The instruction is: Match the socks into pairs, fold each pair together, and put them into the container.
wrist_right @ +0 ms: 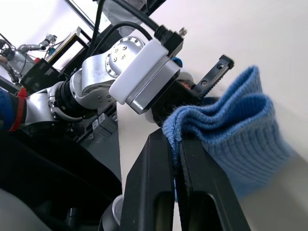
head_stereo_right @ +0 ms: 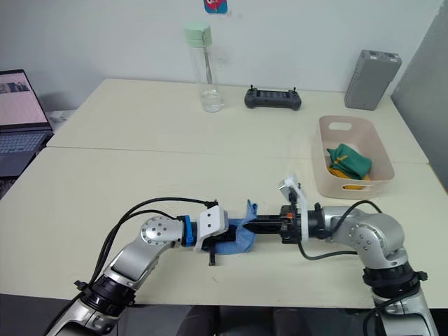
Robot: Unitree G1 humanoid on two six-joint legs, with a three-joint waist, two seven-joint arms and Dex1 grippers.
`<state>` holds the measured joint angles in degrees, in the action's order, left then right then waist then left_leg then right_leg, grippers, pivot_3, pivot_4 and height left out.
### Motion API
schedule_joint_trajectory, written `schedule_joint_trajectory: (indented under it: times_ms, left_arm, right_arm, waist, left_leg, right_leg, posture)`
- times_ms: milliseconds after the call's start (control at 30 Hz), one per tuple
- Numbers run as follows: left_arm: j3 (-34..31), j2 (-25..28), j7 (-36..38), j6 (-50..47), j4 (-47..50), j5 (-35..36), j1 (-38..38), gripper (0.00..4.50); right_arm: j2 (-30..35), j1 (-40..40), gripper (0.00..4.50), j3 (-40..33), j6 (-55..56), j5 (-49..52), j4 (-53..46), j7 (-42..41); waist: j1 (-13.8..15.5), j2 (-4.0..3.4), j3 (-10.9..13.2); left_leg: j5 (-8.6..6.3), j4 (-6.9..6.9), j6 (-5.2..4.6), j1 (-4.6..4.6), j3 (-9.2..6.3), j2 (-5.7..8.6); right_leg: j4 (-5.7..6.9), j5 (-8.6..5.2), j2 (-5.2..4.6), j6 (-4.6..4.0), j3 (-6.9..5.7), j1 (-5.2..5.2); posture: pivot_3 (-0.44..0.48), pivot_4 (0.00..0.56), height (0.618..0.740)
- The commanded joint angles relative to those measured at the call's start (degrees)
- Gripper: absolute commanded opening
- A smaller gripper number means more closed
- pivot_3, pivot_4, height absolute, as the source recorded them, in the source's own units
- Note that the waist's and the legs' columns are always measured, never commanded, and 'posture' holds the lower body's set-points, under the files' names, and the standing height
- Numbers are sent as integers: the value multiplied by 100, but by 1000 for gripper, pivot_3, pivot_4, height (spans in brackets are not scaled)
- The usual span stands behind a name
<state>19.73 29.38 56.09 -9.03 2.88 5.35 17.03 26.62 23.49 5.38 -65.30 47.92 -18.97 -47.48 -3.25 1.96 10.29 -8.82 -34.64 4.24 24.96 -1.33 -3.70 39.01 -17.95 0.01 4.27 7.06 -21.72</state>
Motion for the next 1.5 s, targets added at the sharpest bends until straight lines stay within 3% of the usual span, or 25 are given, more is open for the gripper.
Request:
schedule_joint_trajectory:
  times_ms: [33, 200, 400, 600, 833, 967, 1100, 1300, 1500]
  left_arm:
    - [-288, 277, 135, -349, 468, 292, -267, 0]
    - [-1227, 1222, 573, -797, 1329, 960, -525, 0]
    - [-2020, 2087, 925, -1263, 1573, 1506, -470, 0]
    - [-2202, 2100, 916, -1054, 1311, 1547, -73, 0]
    - [-1498, 1423, 833, -836, 1320, 1353, 394, 0]
    - [-1111, 1615, 977, -549, 1312, 946, -69, 0]
    - [-723, 1892, 774, 921, 604, -190, -567, 0]
    - [-651, 1880, 563, 1468, 279, -496, -1040, 0]
    - [-767, 1859, 333, 1436, 417, -461, -1342, 0]
  right_arm:
    - [-72, 113, 20, 285, 250, -193, -43, 39]
    - [-193, 443, 20, 943, 666, -739, 324, -99]
    - [-406, 758, 20, 1380, 1149, -1308, 831, -156]
    - [-167, 781, 1877, 1295, 1000, -1074, 593, -651]
    - [130, 855, 4378, 731, 464, -521, 277, -703]
    - [347, 669, 4448, 508, 185, -592, 361, -317]
    - [603, 420, 4448, 721, 197, -831, 293, -204]
    - [263, 420, 4448, 880, 20, -941, 572, 133]
    - [-262, 669, 4448, 1183, -16, -1073, 1154, 136]
  waist:
    - [-6, 0, 0]
    - [-79, -2, 2]
    - [-86, -3, 3]
    - [-9, -4, 4]
    - [1, -4, 4]
    - [-26, -4, 4]
    - [-49, -5, 4]
    - [-35, -4, 2]
    - [-83, -8, -9]
  left_leg:
    - [0, 0, 0, 0, -1, -1]
    - [0, 13, 0, 0, 1, -5]
    - [0, 24, 1, 3, 3, -3]
    - [0, 44, 1, 12, 0, -3]
    - [0, 48, 1, 13, 2, -2]
    - [0, 50, 0, 12, 1, -3]
    - [0, 65, 0, 10, 2, -8]
    - [0, 63, 0, -1, 12, -8]
    - [1, 62, -1, -11, 15, -12]
  right_leg:
    - [0, -1, 0, -1, -1, -1]
    - [3, -5, 1, -8, -2, -12]
    - [-3, -18, 0, -30, -3, -19]
    - [-1, -14, 0, -23, -12, -35]
    - [-1, -14, 2, -23, -10, -33]
    - [0, -13, 3, -26, -9, -37]
    - [2, -15, 7, -42, -6, -45]
    - [1, -19, 4, -32, 5, -37]
    - [5, -16, 5, -28, 4, -34]
  posture:
    - [0, 150, 740]
    - [0, 150, 740]
    - [0, 150, 740]
    - [0, 150, 740]
    - [0, 150, 740]
    - [0, 150, 740]
    - [0, 150, 740]
    - [0, 150, 740]
    - [0, 150, 740]
